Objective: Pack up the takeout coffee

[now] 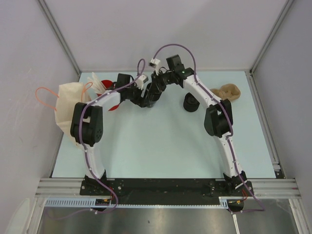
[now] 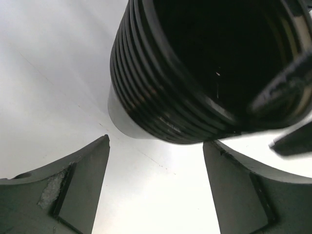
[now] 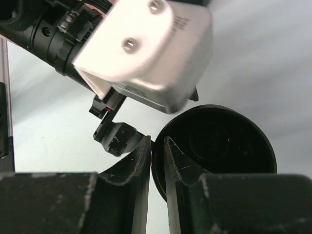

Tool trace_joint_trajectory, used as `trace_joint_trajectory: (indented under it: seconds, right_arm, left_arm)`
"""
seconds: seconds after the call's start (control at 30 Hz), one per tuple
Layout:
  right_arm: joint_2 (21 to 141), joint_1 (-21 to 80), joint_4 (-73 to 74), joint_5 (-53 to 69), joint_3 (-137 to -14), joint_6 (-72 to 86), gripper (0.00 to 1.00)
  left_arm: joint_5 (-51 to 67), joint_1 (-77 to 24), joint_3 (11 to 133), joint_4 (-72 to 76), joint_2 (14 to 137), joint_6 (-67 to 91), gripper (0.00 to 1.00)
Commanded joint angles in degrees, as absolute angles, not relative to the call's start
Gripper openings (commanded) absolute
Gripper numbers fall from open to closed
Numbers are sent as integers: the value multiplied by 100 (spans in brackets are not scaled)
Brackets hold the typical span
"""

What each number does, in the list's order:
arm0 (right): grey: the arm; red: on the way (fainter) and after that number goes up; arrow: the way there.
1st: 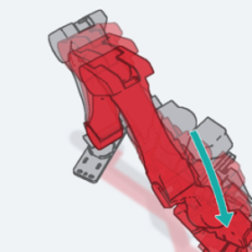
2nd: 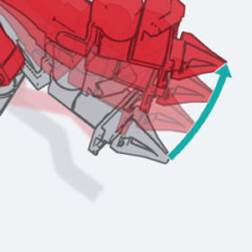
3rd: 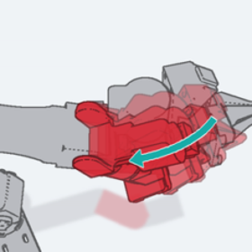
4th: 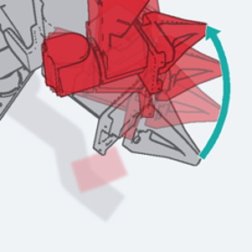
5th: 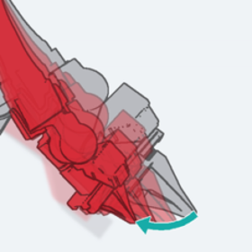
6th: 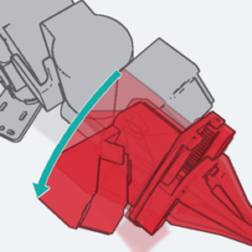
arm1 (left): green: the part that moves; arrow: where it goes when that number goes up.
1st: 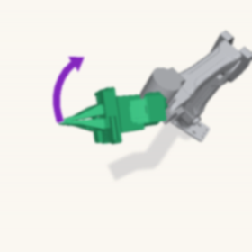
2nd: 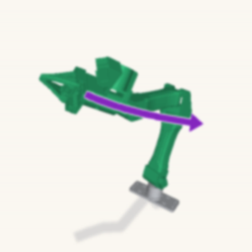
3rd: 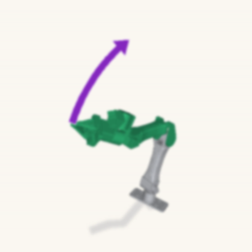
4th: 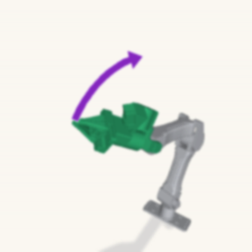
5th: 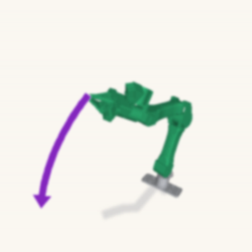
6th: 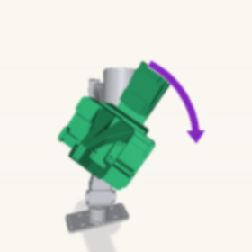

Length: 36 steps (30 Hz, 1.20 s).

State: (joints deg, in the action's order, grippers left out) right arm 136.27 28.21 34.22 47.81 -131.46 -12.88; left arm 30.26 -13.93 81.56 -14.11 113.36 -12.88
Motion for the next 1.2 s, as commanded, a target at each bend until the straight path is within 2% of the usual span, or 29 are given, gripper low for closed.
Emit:
trace_joint_trajectory:
  seconds: [0.0, 0.3, 0.53, 0.7, 0.73, 0.87, 0.97, 1.17]
  right_arm:
    - [13236, 3006, 3533, 4492, -13069, -1643, 22]
    - [13210, 3076, 3498, 4359, -13385, -1564, 41]
    - [13114, 3041, 3568, 4386, -13728, -1512, 47]
    - [12973, 2945, 3603, 4552, -13992, -1345, 56]
    - [12938, 2875, 3577, 4640, -14018, -1301, 58]
    - [12570, 2673, 3524, 4904, -14063, -1055, 79]
    - [12323, 2479, 3463, 5141, -13896, -862, 88]
    - [11295, 2066, 3463, 5458, -12658, -1045, 93]
  left_arm:
    - [3252, -1327, 8016, -1230, 11013, -1239, 81]
    - [3410, -1152, 7831, -1239, 10767, -1248, 82]
    - [3472, -1090, 7866, -1283, 10661, -1222, 82]
    - [3524, -1090, 8024, -1537, 10547, -1230, 81]
    - [3542, -1090, 8042, -1573, 10529, -1239, 82]
    - [3533, -1090, 8130, -1828, 10354, -1301, 82]
    - [3498, -1090, 8183, -2047, 10178, -1362, 82]
    - [3393, -1090, 8331, -2530, 9774, -1512, 84]
